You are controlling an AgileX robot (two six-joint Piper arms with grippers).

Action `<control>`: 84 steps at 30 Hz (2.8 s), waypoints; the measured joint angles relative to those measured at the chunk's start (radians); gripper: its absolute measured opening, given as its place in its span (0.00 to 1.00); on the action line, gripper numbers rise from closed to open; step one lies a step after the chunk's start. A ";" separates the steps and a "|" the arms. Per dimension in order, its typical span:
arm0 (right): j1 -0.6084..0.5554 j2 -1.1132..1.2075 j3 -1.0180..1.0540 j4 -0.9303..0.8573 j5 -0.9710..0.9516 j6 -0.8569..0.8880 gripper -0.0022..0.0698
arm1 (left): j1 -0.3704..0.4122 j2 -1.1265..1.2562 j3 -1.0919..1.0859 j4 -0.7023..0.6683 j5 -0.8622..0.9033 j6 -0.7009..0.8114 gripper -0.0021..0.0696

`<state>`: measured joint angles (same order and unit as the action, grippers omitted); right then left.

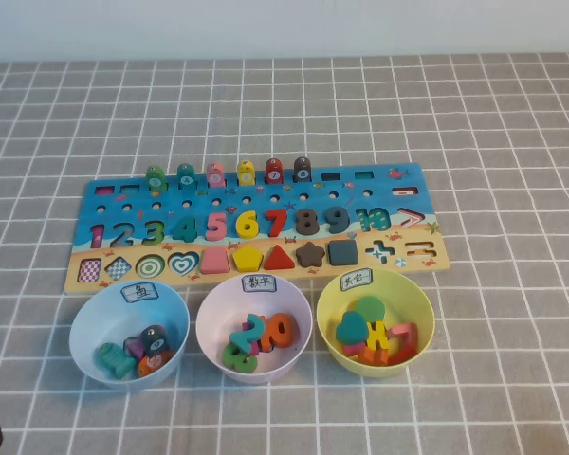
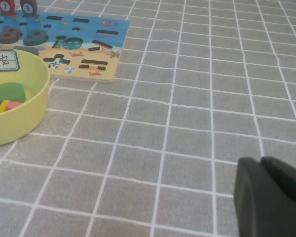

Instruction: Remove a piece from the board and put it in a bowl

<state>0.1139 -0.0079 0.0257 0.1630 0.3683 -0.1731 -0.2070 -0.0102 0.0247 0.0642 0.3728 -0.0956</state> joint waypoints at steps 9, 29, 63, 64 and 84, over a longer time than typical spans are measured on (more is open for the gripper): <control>0.000 0.000 0.000 0.000 0.000 0.000 0.01 | 0.000 0.000 0.000 0.000 0.000 0.000 0.02; 0.000 0.000 0.000 0.000 0.000 0.000 0.01 | 0.000 0.000 0.000 0.000 -0.002 0.000 0.02; 0.000 0.000 0.000 0.002 0.000 0.000 0.01 | 0.000 0.043 -0.020 -0.460 -0.228 -0.071 0.02; 0.000 0.000 0.000 0.002 0.000 0.000 0.01 | 0.000 0.076 -0.042 -0.468 -0.209 -0.076 0.02; 0.000 0.000 0.000 0.002 0.000 0.000 0.01 | 0.000 1.018 -0.766 -0.302 0.347 0.169 0.02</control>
<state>0.1139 -0.0079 0.0257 0.1647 0.3683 -0.1731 -0.2070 1.0083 -0.7412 -0.2381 0.7195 0.0738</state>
